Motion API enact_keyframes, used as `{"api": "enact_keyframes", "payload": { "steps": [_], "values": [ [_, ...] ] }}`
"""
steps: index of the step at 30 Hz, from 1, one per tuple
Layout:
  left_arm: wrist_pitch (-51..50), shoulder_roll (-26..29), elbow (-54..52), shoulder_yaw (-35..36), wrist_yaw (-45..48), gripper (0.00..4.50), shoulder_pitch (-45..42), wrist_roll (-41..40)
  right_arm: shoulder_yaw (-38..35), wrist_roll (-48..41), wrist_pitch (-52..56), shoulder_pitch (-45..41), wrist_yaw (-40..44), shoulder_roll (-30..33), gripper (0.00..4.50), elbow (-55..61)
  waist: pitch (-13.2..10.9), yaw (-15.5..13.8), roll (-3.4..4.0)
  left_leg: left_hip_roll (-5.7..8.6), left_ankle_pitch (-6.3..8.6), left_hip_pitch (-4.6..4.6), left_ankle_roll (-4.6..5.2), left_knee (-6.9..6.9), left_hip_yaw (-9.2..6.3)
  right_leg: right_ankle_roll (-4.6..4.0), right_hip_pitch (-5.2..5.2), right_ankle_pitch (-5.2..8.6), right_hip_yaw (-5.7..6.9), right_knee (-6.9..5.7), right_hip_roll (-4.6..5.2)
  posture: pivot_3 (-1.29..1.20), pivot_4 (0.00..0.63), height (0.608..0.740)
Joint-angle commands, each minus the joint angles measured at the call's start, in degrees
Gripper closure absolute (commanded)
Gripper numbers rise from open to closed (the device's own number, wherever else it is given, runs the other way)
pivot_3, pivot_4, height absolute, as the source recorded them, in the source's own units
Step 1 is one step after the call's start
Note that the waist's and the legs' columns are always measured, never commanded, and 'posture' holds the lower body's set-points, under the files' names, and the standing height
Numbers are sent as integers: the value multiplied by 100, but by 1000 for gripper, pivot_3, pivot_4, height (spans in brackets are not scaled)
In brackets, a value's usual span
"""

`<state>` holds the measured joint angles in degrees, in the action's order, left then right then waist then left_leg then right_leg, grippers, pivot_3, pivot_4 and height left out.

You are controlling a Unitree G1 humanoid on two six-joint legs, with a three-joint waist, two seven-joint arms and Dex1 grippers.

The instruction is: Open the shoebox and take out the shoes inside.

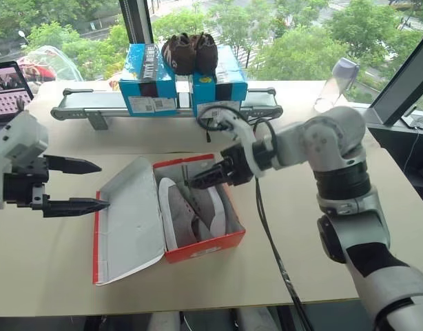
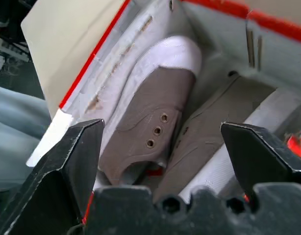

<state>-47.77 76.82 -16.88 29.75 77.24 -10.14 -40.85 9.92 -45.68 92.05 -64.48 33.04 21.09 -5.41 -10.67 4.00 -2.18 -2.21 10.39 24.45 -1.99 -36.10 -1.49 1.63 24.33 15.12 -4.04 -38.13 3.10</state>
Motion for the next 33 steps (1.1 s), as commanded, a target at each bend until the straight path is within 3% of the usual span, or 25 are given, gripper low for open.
{"api": "enact_keyframes", "payload": {
  "steps": [1, 7, 33],
  "values": [
    [94, 13, -7, 28, -33, 0, -103, -22, 22, -313, 45, 98, -300, 93, 31, -83, 0, 0, 1, 0, 0, 0, 0, 0, 0, 0, 1, 0, 0, -1, 0, 0, 150, 740],
    [94, 3, -15, -2, -78, 0, -150, -20, 257, -84, 45, 421, -479, 288, 31, -143, 1, -13, -2, 1, 0, -4, 1, 0, -1, 1, -6, 0, 0, 1, 0, 0, 150, 740],
    [318, 25, 146, -295, -136, 0, -272, 74, -230, -186, 45, -222, -555, 316, 31, -361, 1, -7, -2, 0, 0, -3, 1, -8, -1, 3, -6, -1, 0, 0, -1, 0, 150, 740]
  ]
}}
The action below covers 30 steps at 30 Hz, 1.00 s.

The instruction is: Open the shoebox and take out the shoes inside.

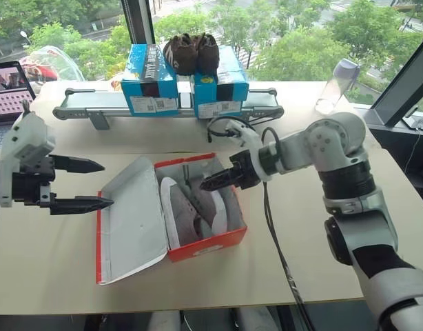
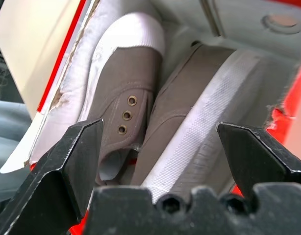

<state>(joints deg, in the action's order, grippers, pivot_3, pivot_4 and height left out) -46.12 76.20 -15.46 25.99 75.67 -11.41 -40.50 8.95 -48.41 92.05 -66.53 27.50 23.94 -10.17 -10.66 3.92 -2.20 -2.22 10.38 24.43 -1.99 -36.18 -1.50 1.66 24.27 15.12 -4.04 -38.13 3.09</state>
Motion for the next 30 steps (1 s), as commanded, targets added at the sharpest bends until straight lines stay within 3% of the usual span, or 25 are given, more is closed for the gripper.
{"api": "enact_keyframes", "payload": {
  "steps": [1, 30],
  "values": [
    [156, 92, 9, 63, 19, 0, -165, 41, -96, 149, 45, 63, -3, 42, 31, 150, 0, 1, 0, 0, 0, 0, 0, 0, 0, 0, 0, 0, 0, 0, 0, 0, 150, 740],
    [139, 99, 12, -4, -21, 0, -295, 80, 545, 801, 45, 1183, 217, -133, 31, 1033, 7, -17, -11, 1, 0, -2, 0, -1, -1, 1, -5, 0, 0, 1, 0, 0, 150, 740]
  ]
}}
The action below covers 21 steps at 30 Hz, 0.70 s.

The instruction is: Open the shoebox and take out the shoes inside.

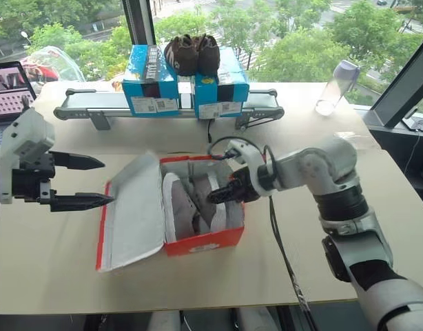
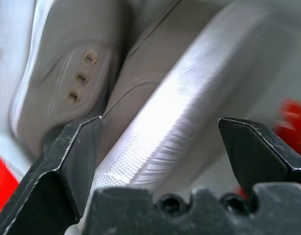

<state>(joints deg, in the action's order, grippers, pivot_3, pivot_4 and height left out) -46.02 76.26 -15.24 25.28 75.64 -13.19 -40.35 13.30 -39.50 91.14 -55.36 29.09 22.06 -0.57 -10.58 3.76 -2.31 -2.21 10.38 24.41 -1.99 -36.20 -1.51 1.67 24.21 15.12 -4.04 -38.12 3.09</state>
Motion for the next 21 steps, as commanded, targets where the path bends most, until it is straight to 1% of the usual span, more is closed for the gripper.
{"api": "enact_keyframes", "payload": {
  "steps": [1, 6, 7, 8, 9, 10, 11, 14, 18, 20, 21],
  "values": [
    [138, 93, -6, 62, -19, 0, -114, 73, 115, -101, 135, 72, 68, 54, 31, 82, 1, -2, -1, 1, 0, 1, 0, 0, 0, 0, 0, 0, 0, 0, 1, 0, 150, 740],
    [177, 74, -3, 37, -44, 0, -118, 100, 80, -37, 135, 82, 84, 19, 31, 14, 0, -2, -1, 0, 0, 0, 0, 0, 0, 0, 0, 0, 1, 0, 0, 0, 150, 740],
    [178, 68, -11, 39, -48, 0, -114, 99, 36, -31, 135, 61, 78, -2, 531, -15, 0, -2, -1, 0, 0, 0, 0, 0, -1, 0, 0, 0, 1, 0, 0, 0, 150, 740],
    [180, 64, -16, 40, -49, 0, -110, 98, 7, -29, 136, 46, 75, -15, 687, -32, 0, -2, -1, 0, 0, 0, 0, 0, 0, 0, 0, 0, 1, 1, 0, 0, 150, 740],
    [185, 61, -19, 41, -49, 0, -108, 99, -20, -25, 136, 27, 72, -28, 985, -49, 1, 0, -1, 0, 0, 0, 0, 0, 0, 0, 0, 0, 1, 1, 0, 0, 150, 740],
    [200, 58, -9, 23, -56, 0, -120, 106, -48, -30, 135, -13, 74, -39, 1377, -57, 1, 4, -1, 0, 0, 0, 0, -1, 0, 1, 0, 0, 0, 1, 0, 0, 150, 740],
    [212, 57, 0, 10, -61, 0, -130, 111, -63, -33, 135, -39, 75, -45, 1612, -62, 0, 7, -1, 0, 0, 0, 0, -1, 0, 0, 0, 0, 1, 1, 0, 0, 150, 740],
    [244, 51, 19, -28, -74, 0, -162, 119, -128, -50, 135, -127, 57, -84, 2507, -51, 0, 14, -1, -2, 0, -4, 0, -1, 0, 0, -2, 0, 1, -1, -1, 0, 150, 740],
    [275, 46, 37, -67, -84, 0, -187, 114, -247, -37, 135, -248, -32, -172, 3371, -44, 0, 36, 0, -7, 0, -3, 0, 0, 2, 0, 3, 0, -1, -2, -6, 0, 150, 740],
    [290, 44, 43, -86, -89, 0, -194, 110, -295, -4, 135, -318, -85, -211, 3614, -32, 0, 36, 0, -11, 0, 0, 0, 1, 1, -1, 6, -1, -1, -1, -10, 0, 150, 740],
    [300, 40, 51, -102, -91, 0, -204, 108, -384, 0, 135, -406, -136, -258, 3614, -55, 0, 35, 0, -13, 0, 1, 0, 1, 1, -1, 6, -1, -1, -1, -11, 0, 150, 740]
  ]
}}
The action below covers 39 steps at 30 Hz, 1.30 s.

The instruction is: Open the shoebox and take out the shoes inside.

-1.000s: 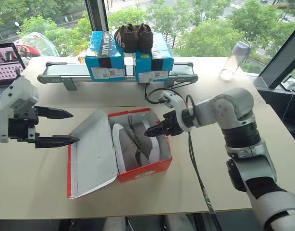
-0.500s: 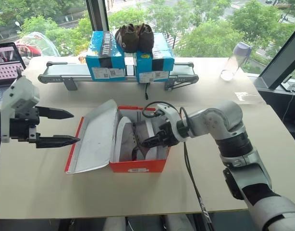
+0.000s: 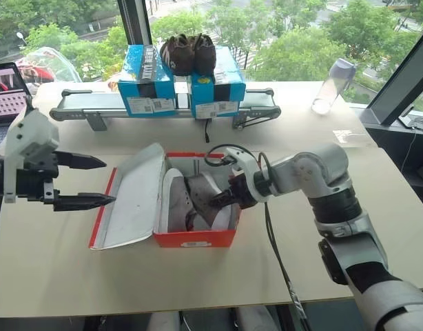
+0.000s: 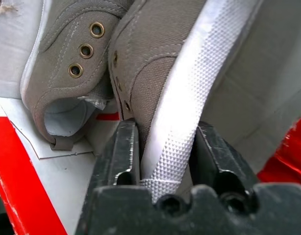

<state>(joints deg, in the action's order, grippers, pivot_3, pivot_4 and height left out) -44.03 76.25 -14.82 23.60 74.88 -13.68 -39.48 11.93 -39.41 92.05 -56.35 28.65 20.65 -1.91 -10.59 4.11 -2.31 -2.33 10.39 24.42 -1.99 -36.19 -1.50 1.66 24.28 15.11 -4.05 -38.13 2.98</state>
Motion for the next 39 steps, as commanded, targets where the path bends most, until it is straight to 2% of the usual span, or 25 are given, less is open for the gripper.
{"api": "enact_keyframes", "payload": {
  "steps": [1, 12, 16, 21, 25, 30, 33, 35, 39],
  "values": [
    [110, 34, 18, 40, -21, 0, -174, 19, -357, -19, 45, -436, -137, -153, 3614, 54, -1, 0, 1, -1, 0, 1, 0, 0, 1, 0, 1, 0, 0, 0, -1, 0, 150, 740],
    [269, -27, 196, -329, -15, 0, -526, 83, -984, -266, 45, -1328, -316, -19, 3614, -91, -3, -25, 5, -11, 0, 18, 0, -3, -1, -3, 12, -2, 1, 2, -12, 0, 150, 740],
    [391, -41, 335, -537, 20, 0, -726, 141, -1412, -324, 45, -1584, -336, 161, 3614, -411, -3, -25, 4, -12, 0, 19, 0, -4, -1, -4, 12, -3, 1, 3, -13, 0, 150, 740],
    [509, -75, 521, -850, 90, 0, -1068, 215, -2037, -67, -158, -1749, -254, 719, 3614, -925, -3, -53, 4, -13, 0, 22, 0, -5, -1, -5, 12, -3, 1, 5, -16, 0, 150, 740],
    [595, -125, 649, -1066, 143, 0, -1283, 288, -2450, -148, -502, -1390, 238, 1428, 3614, -1195, -4, -72, 6, -12, 0, 26, 0, -4, 0, -5, 13, -3, 0, 8, -16, 0, 150, 740],
    [660, -219, 750, -1254, 207, 0, -1472, 389, -2908, -437, -226, -608, 903, 2076, 3614, -1594, -4, -79, 5, -16, 1, 26, 3, -4, 0, -5, 11, -3, -1, 11, -20, 0, 150, 740],
    [675, -273, 780, -1339, 236, 0, -1566, 431, -2911, -490, -390, -12, 1295, 2312, 3614, -1715, -5, -53, 7, -17, 2, 25, 3, -5, 1, -5, 10, -3, -5, 9, -22, 0, 150, 740],
    [689, -315, 803, -1405, 240, 0, -1641, 460, -2946, -408, -814, 531, 1668, 2423, 3614, -2045, -5, -42, 7, -19, 2, 24, 3, -6, 1, -5, 10, -3, -6, 8, -26, 0, 150, 740],
    [684, -357, 832, -1469, 277, 0, -1739, 507, -2820, -73, -1672, 989, 1921, 2383, 3614, -2578, -9, -15, 15, -22, 2, 23, 3, -14, 2, -5, 7, -3, -10, 6, -30, 0, 150, 740]
  ]
}}
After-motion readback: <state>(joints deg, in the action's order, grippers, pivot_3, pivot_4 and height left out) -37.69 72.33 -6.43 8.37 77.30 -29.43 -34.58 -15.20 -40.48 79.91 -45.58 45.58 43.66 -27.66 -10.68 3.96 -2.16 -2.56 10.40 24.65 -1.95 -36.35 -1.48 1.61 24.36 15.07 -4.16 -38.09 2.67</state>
